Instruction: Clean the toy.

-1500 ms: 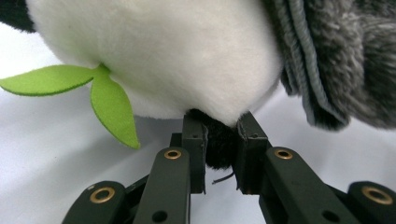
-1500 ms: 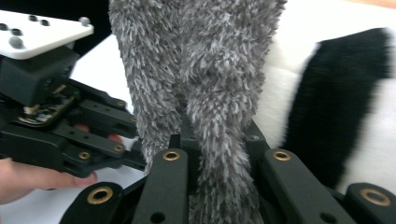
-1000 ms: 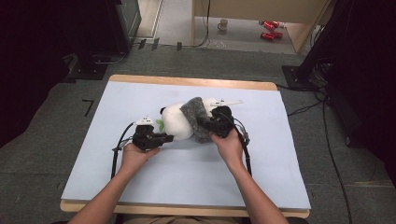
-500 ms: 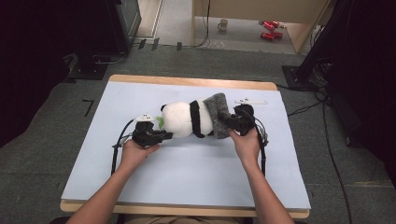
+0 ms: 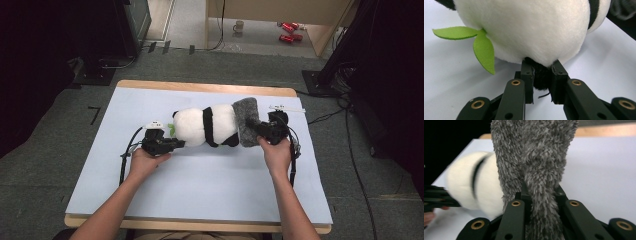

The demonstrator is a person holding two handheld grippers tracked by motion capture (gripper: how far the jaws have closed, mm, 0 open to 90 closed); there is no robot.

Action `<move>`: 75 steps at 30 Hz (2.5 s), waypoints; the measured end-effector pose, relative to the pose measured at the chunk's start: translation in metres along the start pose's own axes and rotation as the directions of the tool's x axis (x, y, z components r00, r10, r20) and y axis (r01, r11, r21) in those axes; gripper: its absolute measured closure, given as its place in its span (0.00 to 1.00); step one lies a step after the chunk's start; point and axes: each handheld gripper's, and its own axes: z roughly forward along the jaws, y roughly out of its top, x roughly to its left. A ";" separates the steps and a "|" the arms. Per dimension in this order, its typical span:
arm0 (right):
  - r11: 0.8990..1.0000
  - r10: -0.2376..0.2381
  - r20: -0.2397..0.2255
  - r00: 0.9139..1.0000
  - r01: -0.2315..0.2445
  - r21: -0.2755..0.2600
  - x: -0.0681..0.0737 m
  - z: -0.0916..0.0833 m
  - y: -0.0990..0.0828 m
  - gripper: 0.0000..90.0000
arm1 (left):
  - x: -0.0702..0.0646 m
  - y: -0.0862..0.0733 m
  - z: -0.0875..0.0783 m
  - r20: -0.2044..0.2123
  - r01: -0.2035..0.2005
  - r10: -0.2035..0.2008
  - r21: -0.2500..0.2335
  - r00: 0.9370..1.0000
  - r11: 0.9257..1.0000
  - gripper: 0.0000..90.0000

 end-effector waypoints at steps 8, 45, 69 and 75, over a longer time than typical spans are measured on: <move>0.994 -0.112 -0.085 0.990 0.110 -0.021 0.049 -0.002 0.011 0.87 | -0.006 -0.001 0.000 -0.007 0.009 -0.009 -0.005 1.000 1.000 0.85; 0.952 -0.256 -0.117 0.960 0.271 0.141 0.093 0.069 -0.015 0.87 | -0.015 -0.009 -0.009 -0.019 0.016 -0.016 -0.006 1.000 1.000 0.86; 0.987 -0.140 0.066 0.988 0.133 0.093 0.015 0.032 -0.013 0.88 | 0.000 0.000 -0.004 -0.001 0.030 -0.030 0.021 1.000 0.999 0.86; 0.989 -0.052 0.046 0.998 0.045 0.142 -0.006 0.046 -0.031 0.88 | 0.004 0.000 -0.001 0.015 0.049 -0.049 0.024 0.999 0.999 0.86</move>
